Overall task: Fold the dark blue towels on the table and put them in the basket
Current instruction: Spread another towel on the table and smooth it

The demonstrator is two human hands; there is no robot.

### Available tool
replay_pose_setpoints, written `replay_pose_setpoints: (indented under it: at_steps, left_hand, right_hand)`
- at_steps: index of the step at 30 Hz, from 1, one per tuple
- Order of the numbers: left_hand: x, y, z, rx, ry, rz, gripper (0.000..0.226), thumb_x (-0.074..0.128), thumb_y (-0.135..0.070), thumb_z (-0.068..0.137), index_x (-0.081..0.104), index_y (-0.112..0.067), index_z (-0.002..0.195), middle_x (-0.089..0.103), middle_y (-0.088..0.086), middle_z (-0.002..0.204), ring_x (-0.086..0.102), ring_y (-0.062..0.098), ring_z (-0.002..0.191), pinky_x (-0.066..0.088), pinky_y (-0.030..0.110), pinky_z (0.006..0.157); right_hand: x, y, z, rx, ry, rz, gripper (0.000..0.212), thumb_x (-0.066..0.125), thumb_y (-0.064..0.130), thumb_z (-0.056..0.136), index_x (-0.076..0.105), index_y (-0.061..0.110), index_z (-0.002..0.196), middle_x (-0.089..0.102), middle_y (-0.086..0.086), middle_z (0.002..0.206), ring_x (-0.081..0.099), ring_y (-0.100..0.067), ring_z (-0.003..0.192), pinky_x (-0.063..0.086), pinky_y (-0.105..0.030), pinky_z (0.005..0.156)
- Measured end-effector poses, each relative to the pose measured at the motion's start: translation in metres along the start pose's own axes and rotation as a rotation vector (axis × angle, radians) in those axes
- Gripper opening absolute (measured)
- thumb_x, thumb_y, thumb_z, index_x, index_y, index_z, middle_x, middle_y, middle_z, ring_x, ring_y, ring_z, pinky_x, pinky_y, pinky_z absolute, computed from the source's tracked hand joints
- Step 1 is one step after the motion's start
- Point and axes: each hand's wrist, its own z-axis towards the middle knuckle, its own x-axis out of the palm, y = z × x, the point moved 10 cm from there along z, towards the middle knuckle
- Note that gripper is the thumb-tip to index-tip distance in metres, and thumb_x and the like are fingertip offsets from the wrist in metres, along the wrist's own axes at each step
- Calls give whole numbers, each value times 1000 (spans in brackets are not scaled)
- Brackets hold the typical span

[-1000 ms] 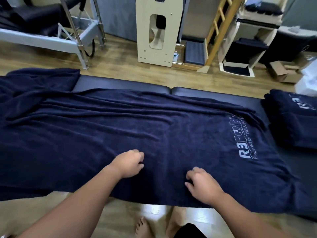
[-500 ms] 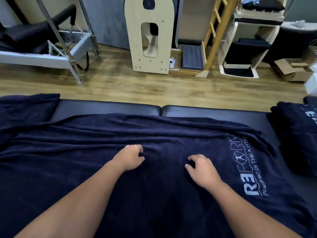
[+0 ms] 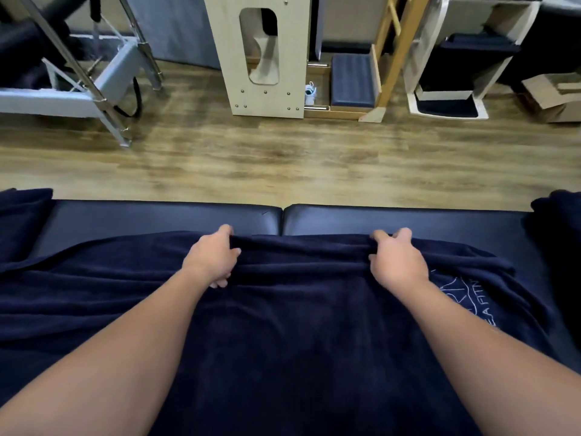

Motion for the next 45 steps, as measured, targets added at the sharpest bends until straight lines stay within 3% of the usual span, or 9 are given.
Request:
replay_pose_setpoints:
  at_steps: [4,10,13,16,21,27,37,41,45]
  left_hand:
    - [-12,-3,29,21,-13,57,13,51,-25,100,52,-12,99,73,8,68,69,25,48,59,36,64]
    - [-47,-62,79,201,-193,-143,20,55,-26,101,44,-11,108,64,18,106,61,36,98,43,38,79]
    - [-16,-93,71,288,16,-8,76,64,-39,96,15,-28,153,52,18,132,49,38,131,38,43,98]
    - [42,-113,37,362,172,411,101,61,-71,84,-13,-56,151,0,12,169,-2,39,155,8,72,115]
    - [135,-191,-34,626,227,650,116,65,-85,65,-11,-63,148,-36,11,161,-31,49,145,0,81,108]
    - [171,-228,-42,481,295,749,144,88,-67,54,-30,-68,137,-52,22,146,-32,67,134,11,87,101]
    - [172,-231,-40,433,304,777,149,90,-66,53,-38,-69,129,-56,23,142,-31,68,134,15,86,102]
    - [173,-230,-39,436,283,786,149,90,-66,52,-40,-70,126,-56,22,143,-29,67,135,17,84,103]
    - [171,-231,-40,440,281,787,149,90,-66,52,-40,-71,125,-55,21,144,-29,66,136,18,82,104]
  right_hand:
    - [-11,3,21,-73,-18,-142,21,48,21,98,63,21,112,64,-13,111,62,-40,98,47,-39,72]
    - [-51,-5,74,118,-234,85,16,50,16,95,58,10,107,65,-25,110,60,-47,104,46,-42,77]
    - [-45,7,92,32,-163,197,40,56,21,94,51,16,134,61,-20,131,55,-43,122,48,-49,97]
    - [-13,9,74,-28,-43,63,54,54,29,95,39,26,147,46,-8,150,37,-34,141,34,-61,111]
    - [9,-26,30,-106,-100,49,50,45,38,102,37,31,151,21,5,165,10,-20,154,17,-62,117]
    - [-53,-135,33,162,-477,231,37,51,15,99,54,11,136,42,-12,142,56,-43,109,47,-47,87]
    - [-71,-206,87,447,-126,132,26,55,11,82,65,13,105,64,-17,116,63,-40,106,50,-38,82]
    - [-114,-205,117,348,-445,184,43,63,4,83,53,11,124,37,-17,144,55,-46,114,50,-49,94]
    - [-72,-179,138,234,-203,198,48,60,23,92,46,20,137,25,-13,154,27,-43,142,32,-69,107]
